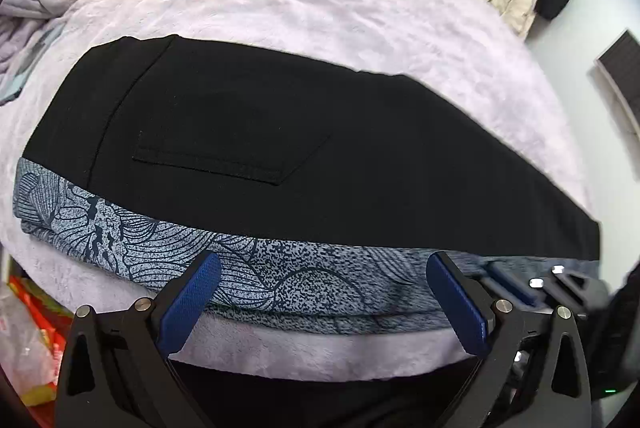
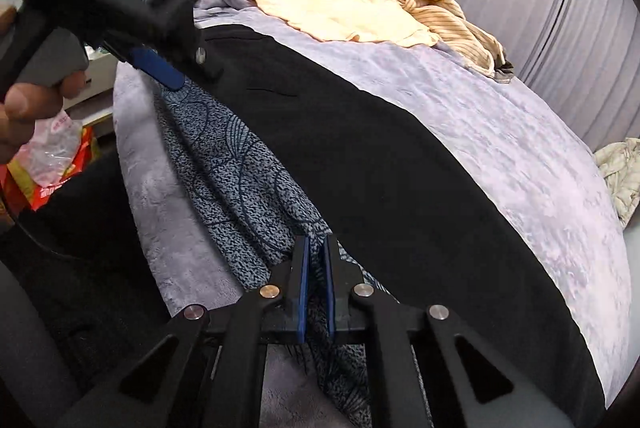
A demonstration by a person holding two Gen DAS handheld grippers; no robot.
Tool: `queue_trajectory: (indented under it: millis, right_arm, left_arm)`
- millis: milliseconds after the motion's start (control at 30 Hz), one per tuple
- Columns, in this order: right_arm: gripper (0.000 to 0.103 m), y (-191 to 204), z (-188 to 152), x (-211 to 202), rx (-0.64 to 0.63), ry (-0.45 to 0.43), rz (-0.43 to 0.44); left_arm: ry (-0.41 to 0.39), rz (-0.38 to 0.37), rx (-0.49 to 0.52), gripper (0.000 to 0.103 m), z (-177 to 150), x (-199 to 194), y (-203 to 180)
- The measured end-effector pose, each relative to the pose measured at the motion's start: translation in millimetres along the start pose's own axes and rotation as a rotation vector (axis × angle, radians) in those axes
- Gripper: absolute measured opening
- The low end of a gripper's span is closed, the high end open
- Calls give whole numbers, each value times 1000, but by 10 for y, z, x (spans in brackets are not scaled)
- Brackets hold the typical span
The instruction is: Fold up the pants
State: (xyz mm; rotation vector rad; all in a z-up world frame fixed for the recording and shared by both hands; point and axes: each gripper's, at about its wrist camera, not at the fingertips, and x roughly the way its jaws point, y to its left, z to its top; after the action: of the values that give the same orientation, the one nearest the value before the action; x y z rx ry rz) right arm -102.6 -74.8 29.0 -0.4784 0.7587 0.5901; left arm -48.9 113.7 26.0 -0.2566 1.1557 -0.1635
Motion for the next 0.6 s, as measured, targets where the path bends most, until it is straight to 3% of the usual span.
queue_trajectory:
  millis: [33, 67, 133, 167, 300, 367, 433, 533, 600]
  right_arm:
    - [21, -17, 27, -37, 23, -2, 27]
    - [48, -1, 35, -88, 16, -17, 34]
    - [84, 97, 1, -200, -43, -85, -49]
    - [84, 165, -39, -234, -91, -114, -91]
    - [79, 278, -122, -20, -183, -44, -136]
    - [46, 288, -110, 169, -203, 5, -140]
    - [46, 221, -64, 185, -157, -1, -85]
    - [46, 187, -14, 248, -148, 2, -83]
    - [34, 141, 23, 267, -130, 5, -36]
  left_arm:
    - [3, 14, -1, 103, -5, 27, -20]
    - [4, 25, 1, 103, -15, 42, -45]
    - [3, 20, 6, 103, -27, 42, -67]
    - [5, 13, 4, 103, -32, 36, -69]
    - [16, -14, -25, 103, -44, 8, -5]
    - [19, -12, -32, 103, -21, 18, 8]
    - [14, -9, -29, 103, -7, -3, 13]
    - [2, -10, -13, 103, 16, -3, -8]
    - [12, -1, -14, 103, 15, 16, 17]
